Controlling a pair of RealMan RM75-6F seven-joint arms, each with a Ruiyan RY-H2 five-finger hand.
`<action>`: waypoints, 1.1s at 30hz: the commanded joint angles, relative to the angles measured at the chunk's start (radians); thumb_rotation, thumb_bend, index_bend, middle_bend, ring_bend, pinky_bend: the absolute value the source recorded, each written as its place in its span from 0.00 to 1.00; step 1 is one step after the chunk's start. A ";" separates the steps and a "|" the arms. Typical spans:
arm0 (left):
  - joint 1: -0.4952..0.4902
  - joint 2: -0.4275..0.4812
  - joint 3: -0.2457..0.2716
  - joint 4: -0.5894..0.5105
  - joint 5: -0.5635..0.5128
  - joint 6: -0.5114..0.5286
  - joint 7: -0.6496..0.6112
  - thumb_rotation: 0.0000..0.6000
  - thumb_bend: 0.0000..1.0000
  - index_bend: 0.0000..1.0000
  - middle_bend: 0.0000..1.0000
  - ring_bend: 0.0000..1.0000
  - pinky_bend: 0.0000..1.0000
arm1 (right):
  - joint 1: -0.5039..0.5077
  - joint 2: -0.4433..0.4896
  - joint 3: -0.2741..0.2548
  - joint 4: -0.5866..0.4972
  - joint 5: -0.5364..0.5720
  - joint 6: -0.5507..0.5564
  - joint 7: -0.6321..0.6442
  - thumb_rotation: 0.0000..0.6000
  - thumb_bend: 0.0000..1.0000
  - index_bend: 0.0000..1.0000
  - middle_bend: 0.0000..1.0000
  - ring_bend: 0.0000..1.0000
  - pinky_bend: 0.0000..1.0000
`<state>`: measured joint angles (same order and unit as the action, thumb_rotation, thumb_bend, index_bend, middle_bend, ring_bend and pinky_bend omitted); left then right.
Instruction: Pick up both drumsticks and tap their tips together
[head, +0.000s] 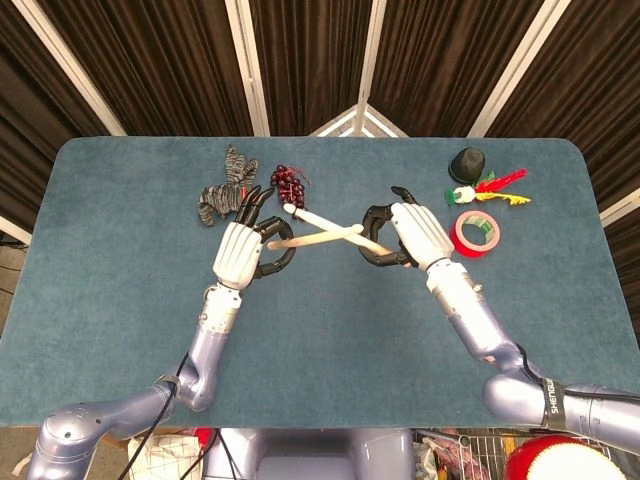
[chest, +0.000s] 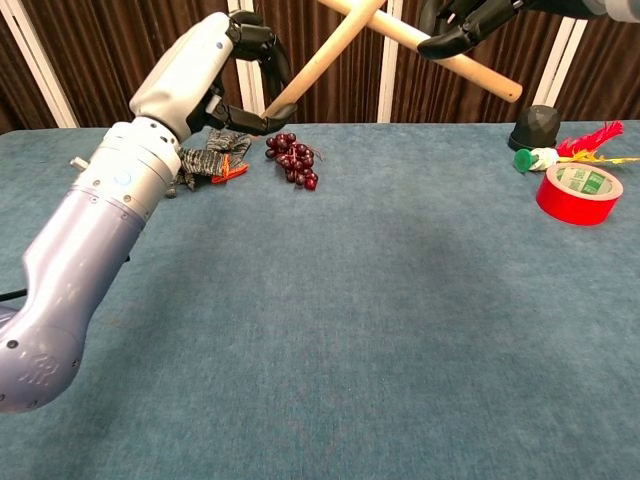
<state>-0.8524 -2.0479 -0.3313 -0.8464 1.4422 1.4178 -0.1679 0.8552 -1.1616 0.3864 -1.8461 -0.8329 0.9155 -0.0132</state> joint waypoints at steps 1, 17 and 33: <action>0.003 0.004 0.004 -0.003 0.003 0.002 0.001 1.00 0.52 0.61 0.63 0.10 0.00 | -0.001 0.001 -0.002 0.004 0.003 0.000 0.000 1.00 0.43 0.74 0.62 0.43 0.00; 0.165 0.320 0.089 -0.247 0.038 0.057 0.089 1.00 0.51 0.61 0.63 0.10 0.00 | -0.085 -0.033 -0.102 0.212 -0.131 0.009 0.060 1.00 0.43 0.74 0.62 0.43 0.00; 0.309 0.693 0.228 -0.505 0.012 -0.082 0.161 1.00 0.51 0.60 0.62 0.10 0.00 | -0.203 -0.106 -0.298 0.438 -0.553 0.113 0.189 1.00 0.43 0.74 0.62 0.43 0.00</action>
<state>-0.5683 -1.3864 -0.1341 -1.3363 1.4643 1.3695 -0.0101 0.6811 -1.2478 0.1397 -1.4538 -1.3255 1.0069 0.1445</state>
